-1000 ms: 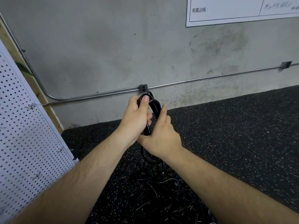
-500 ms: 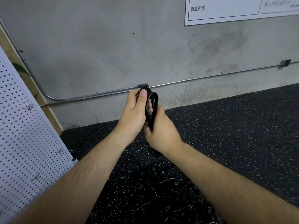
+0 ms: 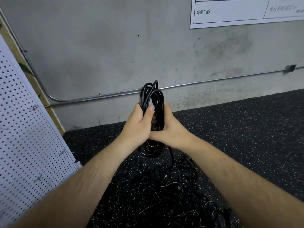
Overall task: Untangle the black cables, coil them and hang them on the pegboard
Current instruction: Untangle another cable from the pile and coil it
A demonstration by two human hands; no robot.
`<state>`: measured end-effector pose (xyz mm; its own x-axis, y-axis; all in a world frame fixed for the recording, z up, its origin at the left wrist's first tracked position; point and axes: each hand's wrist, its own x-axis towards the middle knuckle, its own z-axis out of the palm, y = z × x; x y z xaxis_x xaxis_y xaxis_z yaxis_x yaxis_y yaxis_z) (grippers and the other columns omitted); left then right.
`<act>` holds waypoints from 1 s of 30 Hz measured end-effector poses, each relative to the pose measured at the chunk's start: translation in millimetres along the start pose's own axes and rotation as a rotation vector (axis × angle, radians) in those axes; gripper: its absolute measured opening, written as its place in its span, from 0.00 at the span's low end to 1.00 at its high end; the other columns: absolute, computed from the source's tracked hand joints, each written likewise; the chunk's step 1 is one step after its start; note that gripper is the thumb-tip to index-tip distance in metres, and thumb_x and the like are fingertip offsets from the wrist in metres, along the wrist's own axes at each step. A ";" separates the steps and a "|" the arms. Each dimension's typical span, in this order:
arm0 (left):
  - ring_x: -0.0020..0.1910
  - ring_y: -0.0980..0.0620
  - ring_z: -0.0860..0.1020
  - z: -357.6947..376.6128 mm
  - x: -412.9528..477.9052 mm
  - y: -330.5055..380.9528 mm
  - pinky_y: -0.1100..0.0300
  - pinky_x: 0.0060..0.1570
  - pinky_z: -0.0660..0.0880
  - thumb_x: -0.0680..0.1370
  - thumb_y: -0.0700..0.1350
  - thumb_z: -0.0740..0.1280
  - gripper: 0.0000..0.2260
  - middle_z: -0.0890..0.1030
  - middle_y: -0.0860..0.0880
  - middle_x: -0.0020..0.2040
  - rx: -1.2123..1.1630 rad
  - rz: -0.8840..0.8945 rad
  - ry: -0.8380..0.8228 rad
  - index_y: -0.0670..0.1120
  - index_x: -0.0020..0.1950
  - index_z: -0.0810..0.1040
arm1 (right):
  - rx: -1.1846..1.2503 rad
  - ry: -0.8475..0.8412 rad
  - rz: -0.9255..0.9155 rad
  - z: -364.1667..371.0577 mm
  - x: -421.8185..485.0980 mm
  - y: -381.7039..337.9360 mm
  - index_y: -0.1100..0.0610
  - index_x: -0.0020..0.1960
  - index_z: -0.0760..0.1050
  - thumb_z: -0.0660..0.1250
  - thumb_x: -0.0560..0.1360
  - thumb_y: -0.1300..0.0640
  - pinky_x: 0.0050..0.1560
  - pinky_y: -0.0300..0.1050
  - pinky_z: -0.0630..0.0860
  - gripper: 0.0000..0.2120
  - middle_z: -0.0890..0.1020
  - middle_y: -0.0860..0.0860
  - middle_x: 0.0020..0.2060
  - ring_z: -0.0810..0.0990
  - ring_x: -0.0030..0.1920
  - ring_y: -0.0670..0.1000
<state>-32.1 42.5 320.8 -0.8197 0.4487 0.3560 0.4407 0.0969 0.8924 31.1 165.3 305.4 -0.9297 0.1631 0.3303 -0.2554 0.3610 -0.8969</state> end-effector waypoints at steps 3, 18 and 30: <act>0.50 0.53 0.85 -3.6 6.4 5.7 0.53 0.49 0.82 0.86 0.50 0.59 0.07 0.84 0.47 0.54 -0.204 -0.060 0.062 0.50 0.56 0.73 | 0.143 -0.087 0.094 -10.2 -5.6 5.5 0.42 0.76 0.62 0.76 0.71 0.54 0.62 0.40 0.75 0.39 0.76 0.46 0.65 0.78 0.62 0.42; 0.53 0.50 0.79 -40.7 28.1 -1.8 0.44 0.58 0.79 0.84 0.57 0.58 0.08 0.77 0.50 0.49 -0.091 0.011 0.286 0.54 0.51 0.69 | -0.183 -0.190 0.424 0.0 -17.9 64.6 0.56 0.60 0.75 0.54 0.86 0.61 0.29 0.37 0.66 0.11 0.86 0.54 0.46 0.72 0.26 0.43; 0.67 0.55 0.64 -40.0 31.9 -4.9 0.72 0.68 0.51 0.86 0.47 0.57 0.07 0.58 0.52 0.66 0.186 0.043 0.288 0.44 0.59 0.69 | -0.623 0.000 0.133 -19.6 -10.9 24.4 0.56 0.58 0.76 0.59 0.83 0.60 0.41 0.47 0.76 0.08 0.82 0.54 0.48 0.80 0.45 0.55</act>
<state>-75.1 20.8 338.8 -0.8567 0.1896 0.4797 0.5148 0.2558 0.8183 40.2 190.3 285.7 -0.9429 0.2435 0.2275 0.0650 0.8040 -0.5910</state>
